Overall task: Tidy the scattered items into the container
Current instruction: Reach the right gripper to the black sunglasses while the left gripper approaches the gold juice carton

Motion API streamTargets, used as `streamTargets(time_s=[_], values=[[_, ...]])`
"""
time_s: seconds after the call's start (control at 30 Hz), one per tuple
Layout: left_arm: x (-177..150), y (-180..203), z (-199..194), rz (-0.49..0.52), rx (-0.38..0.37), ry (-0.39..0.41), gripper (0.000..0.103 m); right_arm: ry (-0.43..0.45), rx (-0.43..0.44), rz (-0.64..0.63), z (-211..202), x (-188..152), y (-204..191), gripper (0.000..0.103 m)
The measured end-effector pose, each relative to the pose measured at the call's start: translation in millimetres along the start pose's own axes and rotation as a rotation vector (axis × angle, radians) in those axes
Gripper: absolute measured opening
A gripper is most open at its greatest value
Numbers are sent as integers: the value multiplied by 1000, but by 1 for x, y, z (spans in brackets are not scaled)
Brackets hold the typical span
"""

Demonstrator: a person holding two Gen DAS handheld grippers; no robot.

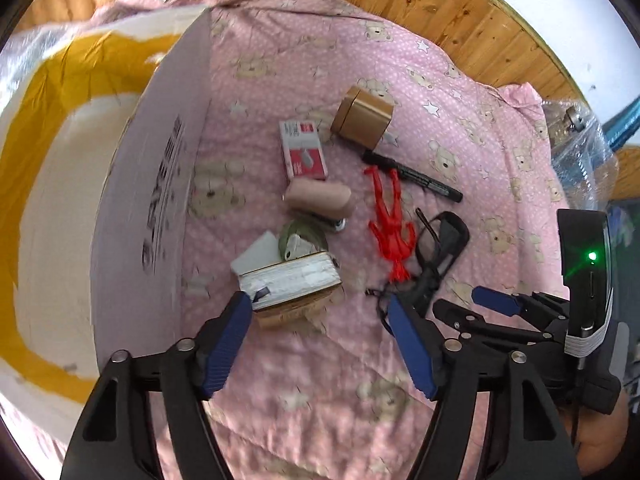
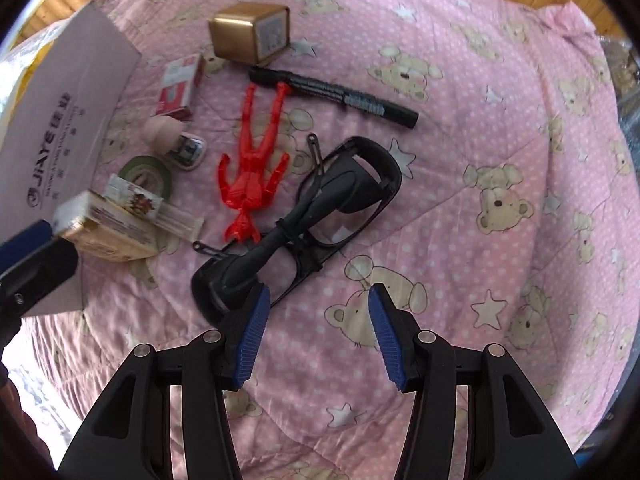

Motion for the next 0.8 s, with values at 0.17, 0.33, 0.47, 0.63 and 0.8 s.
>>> streamTargets(time_s=[0.17, 0.33, 0.47, 0.63, 0.8], values=[[3, -4, 26, -5, 0, -63, 72, -35, 34, 66, 18, 5, 12, 54], [4, -6, 39, -1, -60, -78, 31, -17, 79, 90, 19, 11, 23, 35], [11, 2, 32, 20, -127, -50, 27, -7, 98, 126, 12, 18, 35, 18], [12, -4, 37, 2, -120, -70, 36, 8, 158, 163, 20, 35, 57, 30], [6, 6, 45, 17, -122, -94, 47, -3, 132, 135, 23, 17, 45, 48]])
Point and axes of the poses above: each gripper's, at about its wrist camera, not at the fingertips, and z roughly the way its jaws point, y to its right, x to its top, the point moved 3 cm from there along z, roughly the way its jaws point, and after that the axes turned 5 degrees about z, right-handed, at the moved point
